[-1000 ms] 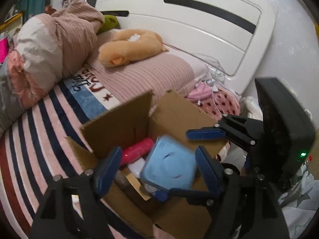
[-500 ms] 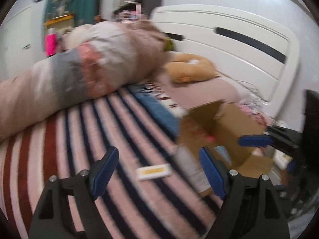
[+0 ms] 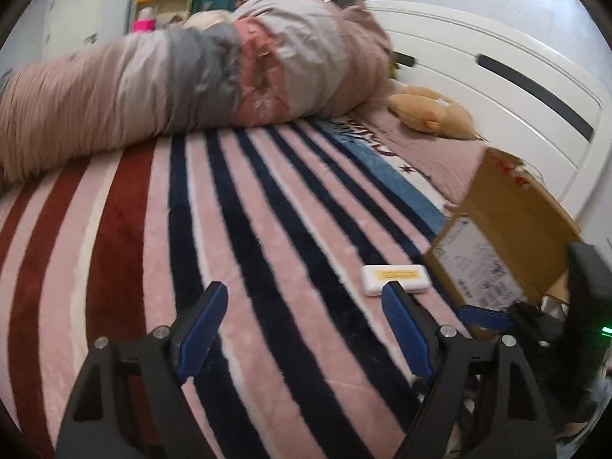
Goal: Organize rigid objects
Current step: 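Grasp the white KATO concealer tube with the right gripper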
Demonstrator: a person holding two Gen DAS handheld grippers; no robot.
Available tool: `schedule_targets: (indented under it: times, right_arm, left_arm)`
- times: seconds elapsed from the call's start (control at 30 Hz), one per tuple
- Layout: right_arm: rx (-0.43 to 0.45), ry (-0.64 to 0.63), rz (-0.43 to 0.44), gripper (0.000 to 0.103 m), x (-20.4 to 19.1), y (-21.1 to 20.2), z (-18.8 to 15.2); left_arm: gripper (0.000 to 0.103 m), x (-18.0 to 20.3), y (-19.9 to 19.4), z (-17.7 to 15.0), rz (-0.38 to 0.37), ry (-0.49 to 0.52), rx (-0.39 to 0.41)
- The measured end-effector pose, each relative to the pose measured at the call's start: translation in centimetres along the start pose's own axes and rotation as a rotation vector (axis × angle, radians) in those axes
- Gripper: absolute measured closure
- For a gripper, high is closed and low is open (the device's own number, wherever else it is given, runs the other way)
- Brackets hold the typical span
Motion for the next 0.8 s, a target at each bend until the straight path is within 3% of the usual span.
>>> schedule_targets:
  times: [0.1,0.27,0.57,0.6,0.67,0.7,0.73,0.8]
  right_arm:
    - [-0.037,0.018,-0.057,0.007,1.2,3.7,0.5]
    - [-0.014,0.036,-0.132,0.008,3.0,6.2,2.4]
    - [-0.020,0.040,-0.093,0.009,4.1,9.4,4.7]
    - [-0.014,0.036,-0.088,0.012,4.2,9.5,4.9]
    - [-0.006,0.027,-0.112,0.036,4.7,9.7,5.0]
    - [-0.014,0.028,-0.109,0.058,4.8,9.8,4.8]
    - [-0.026,0.034,-0.093,0.068,4.9,10.0,4.7]
    - [-0.020,0.008,-0.065,0.069,4.6,9.6,4.4]
  left_arm:
    - [0.023,-1.2,0.8,-1.2,0.020,-0.018,-0.024]
    - [0.023,-1.9,0.5,-2.2,-0.007,-0.050,-0.011]
    - [0.023,-1.5,-1.1,-1.6,-0.082,-0.067,0.046]
    - [0.023,-1.5,-1.2,-1.6,-0.080,-0.070,0.048]
    - [0.023,-1.5,-1.2,-1.6,-0.076,-0.072,0.047]
    - [0.023,-1.5,-1.2,-1.7,-0.076,-0.070,0.045]
    - [0.023,-1.5,-1.2,-1.7,-0.077,-0.068,0.045]
    - [0.023,-1.5,-1.3,-1.6,-0.081,-0.067,0.046]
Point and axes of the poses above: each gripper's, at about its wrist camera, not at the fingertips, and y roughly the way its jaws point, x to its right, z to its top, the point moved 10 cm from there along y, roughly the way its jaws point, and after that the axes turned 5 degrees about -z, right-handed, at the moved point
